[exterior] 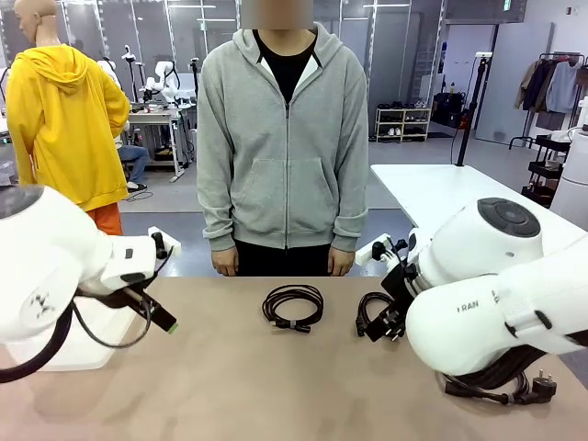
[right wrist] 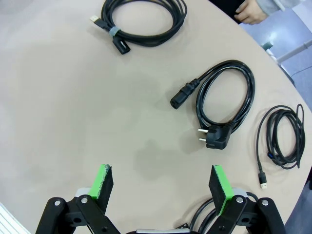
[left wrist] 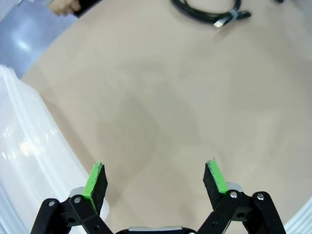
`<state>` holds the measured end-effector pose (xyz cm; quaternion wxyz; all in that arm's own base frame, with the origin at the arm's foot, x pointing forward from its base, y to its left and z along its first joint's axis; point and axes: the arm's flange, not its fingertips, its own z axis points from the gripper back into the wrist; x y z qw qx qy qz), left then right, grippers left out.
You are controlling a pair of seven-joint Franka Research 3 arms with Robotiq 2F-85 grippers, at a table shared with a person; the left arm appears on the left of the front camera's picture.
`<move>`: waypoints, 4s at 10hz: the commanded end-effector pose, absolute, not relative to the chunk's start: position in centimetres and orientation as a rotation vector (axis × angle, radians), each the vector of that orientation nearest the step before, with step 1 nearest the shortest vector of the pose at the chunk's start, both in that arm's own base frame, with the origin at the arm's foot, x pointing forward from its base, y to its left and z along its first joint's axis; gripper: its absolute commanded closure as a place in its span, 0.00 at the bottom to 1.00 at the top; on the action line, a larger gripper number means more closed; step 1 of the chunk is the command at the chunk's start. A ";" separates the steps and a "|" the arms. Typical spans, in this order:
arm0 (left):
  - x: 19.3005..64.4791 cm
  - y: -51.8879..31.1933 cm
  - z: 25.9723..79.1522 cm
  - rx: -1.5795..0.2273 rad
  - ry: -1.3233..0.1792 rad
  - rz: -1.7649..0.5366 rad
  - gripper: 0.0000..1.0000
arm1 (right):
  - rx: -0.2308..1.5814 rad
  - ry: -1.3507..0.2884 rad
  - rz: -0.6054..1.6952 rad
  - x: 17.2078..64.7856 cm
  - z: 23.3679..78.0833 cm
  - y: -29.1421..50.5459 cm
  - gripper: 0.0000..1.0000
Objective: Organize and store the cables.
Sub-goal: Place the Power Cable into the Organizing box.
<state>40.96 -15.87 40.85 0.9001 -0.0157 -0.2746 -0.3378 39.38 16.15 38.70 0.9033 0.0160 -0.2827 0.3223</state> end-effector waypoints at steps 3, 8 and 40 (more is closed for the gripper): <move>40.3 -9.9 50.6 -0.294 -0.472 -0.801 0.00 | 0.181 -0.588 0.782 37.7 47.5 9.1 0.00; 34.9 3.3 58.7 -0.379 -0.544 -0.845 0.00 | 0.331 -0.697 0.888 30.9 54.5 -5.2 0.00; 28.0 17.4 59.4 -0.306 -0.787 -0.649 0.00 | 0.324 -0.911 0.689 22.8 54.3 -20.4 0.00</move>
